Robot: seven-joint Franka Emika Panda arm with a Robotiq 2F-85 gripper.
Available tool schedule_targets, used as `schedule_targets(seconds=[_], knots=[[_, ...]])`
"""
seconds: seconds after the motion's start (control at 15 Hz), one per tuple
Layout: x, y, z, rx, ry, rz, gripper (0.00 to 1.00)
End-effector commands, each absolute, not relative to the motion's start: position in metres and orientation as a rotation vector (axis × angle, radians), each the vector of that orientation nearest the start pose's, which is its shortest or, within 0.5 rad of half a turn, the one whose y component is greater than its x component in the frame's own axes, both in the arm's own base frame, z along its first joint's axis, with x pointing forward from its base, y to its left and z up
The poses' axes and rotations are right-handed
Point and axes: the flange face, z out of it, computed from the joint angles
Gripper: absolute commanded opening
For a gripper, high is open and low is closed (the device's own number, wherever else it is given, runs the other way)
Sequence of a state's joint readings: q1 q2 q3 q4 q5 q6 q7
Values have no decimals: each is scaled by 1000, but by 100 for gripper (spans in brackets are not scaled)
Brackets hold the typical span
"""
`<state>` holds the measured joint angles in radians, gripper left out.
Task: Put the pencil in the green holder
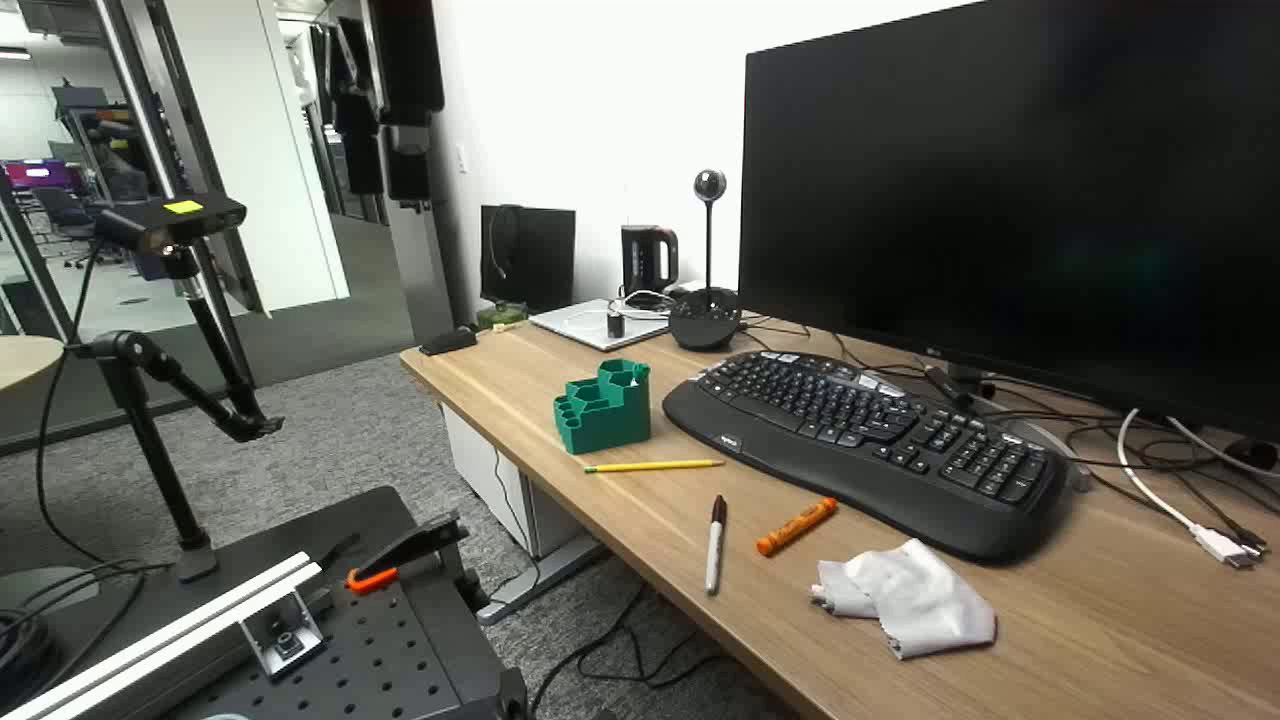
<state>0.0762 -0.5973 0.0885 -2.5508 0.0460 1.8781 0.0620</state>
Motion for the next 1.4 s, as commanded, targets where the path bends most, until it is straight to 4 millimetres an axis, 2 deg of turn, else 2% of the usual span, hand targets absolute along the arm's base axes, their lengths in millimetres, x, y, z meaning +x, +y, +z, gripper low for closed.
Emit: schedule_targets(seconds=[0.0, 0.4, 0.53, 0.73, 1.07, 1.33], knots=[[352, 63, 460, -3152, -110, 120, 100], [352, 63, 460, -3152, -110, 120, 100], [368, 66, 450, -3127, -11, 168, 100], [402, 57, 430, -3108, 237, 143, 100], [483, 33, 388, -3031, 570, -41, 100], [537, 35, 332, -2966, 791, -50, 100]])
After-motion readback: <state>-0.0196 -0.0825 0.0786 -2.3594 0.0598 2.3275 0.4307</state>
